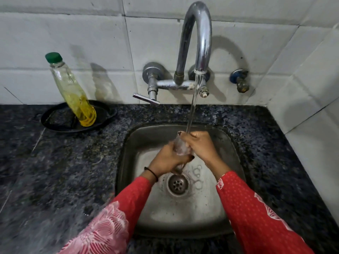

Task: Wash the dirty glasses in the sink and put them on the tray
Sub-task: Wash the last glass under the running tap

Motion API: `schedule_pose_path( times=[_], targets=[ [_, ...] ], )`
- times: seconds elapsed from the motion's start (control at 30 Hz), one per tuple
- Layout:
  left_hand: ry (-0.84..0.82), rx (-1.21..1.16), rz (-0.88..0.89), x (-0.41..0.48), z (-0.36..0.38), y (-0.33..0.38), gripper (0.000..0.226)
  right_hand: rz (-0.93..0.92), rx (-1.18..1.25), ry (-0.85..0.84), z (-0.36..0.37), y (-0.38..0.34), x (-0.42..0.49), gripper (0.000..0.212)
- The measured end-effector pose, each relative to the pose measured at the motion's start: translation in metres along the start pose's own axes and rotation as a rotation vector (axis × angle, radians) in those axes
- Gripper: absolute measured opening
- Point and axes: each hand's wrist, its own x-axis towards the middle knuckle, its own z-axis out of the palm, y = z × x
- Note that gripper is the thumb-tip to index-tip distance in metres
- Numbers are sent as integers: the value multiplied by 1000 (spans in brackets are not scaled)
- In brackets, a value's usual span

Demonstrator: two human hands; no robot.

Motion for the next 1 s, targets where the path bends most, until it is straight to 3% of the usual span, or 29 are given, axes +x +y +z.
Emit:
schedule_pose_path(
  times=[0.03, 0.1, 0.27, 0.37, 0.43, 0.5, 0.67, 0.77, 0.83, 0.9, 1.0],
  targets=[
    [88, 142, 43, 1, 5, -2, 60, 5, -16, 3, 2, 0, 0, 35],
    [162, 137, 111, 3, 7, -3, 75, -9, 4, 18, 2, 0, -1, 35],
    [156, -79, 240, 5, 2, -2, 70, -186, -45, 24, -1, -4, -12, 14],
    [150, -162, 288, 1, 7, -7, 75, -187, -209, 16, -5, 1, -22, 57],
    [127, -201, 315, -1, 13, -9, 73, -124, -165, -36, -6, 5, -25, 73],
    [123, -210, 336, -1, 17, -14, 73, -77, -136, -59, -6, 11, -24, 71],
    [119, -200, 358, 2, 12, -12, 73, -188, -104, 64, -5, 0, -32, 55],
    [190, -142, 382, 3, 4, -10, 68, -70, 113, 252, -8, 1, -29, 43],
    [269, -111, 418, 0, -2, -8, 64, 205, 517, 302, -9, 0, -27, 34],
    [269, -150, 435, -3, -4, 1, 63, 474, 928, 204, -5, 0, -28, 41],
    [221, -153, 487, -3, -3, 16, 62, 590, 1095, 81, 8, 5, -30, 54]
  ],
)
